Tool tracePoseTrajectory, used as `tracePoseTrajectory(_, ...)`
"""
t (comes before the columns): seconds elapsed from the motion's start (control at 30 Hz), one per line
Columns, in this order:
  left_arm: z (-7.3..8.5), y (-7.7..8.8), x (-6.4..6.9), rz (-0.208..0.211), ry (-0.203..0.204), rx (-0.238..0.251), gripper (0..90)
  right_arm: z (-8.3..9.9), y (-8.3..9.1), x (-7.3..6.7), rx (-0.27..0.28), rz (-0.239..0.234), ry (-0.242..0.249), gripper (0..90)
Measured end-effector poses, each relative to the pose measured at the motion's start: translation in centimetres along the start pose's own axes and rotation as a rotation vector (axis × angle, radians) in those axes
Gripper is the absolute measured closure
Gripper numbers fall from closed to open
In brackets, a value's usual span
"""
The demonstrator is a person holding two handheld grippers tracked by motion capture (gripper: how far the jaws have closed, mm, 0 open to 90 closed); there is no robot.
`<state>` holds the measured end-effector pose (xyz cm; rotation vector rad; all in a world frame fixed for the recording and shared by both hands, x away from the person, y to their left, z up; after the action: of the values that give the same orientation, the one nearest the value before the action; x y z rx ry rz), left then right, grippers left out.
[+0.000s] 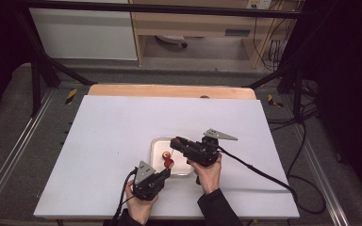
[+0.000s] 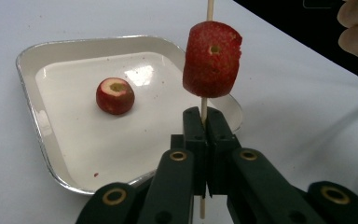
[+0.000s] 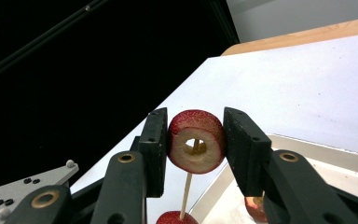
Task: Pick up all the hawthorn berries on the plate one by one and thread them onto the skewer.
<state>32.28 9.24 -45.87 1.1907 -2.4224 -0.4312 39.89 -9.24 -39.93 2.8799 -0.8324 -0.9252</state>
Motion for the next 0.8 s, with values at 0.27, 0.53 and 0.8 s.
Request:
tracePoseTrajectory(0.27,0.13,-0.06,-0.12,0.048,0.010,-0.001,89.0,0.31,0.28,0.08,-0.009,-0.013,0.003,62.3)
tracePoseTrajectory(0.53,0.12,-0.21,0.41,-0.016,-0.011,-0.008,89.0,0.48,0.53,-0.07,0.004,0.014,0.022,62.4)
tracePoseTrajectory(0.8,0.29,-0.54,0.38,0.149,0.050,-0.012,89.0,0.56,0.43,-0.02,-0.008,-0.034,0.025,62.4)
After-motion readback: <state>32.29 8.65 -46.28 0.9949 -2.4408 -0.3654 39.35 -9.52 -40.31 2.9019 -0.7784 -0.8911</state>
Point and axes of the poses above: each handheld gripper's, and its own axes: y roughly backward along the jaws, z roughly out of its underside, x roughly to its right, the point moved 2 cm from there along -y, roughly forward along the jaws, and after that the axes turned 2 degrees about -z, right-handed, at the moved point
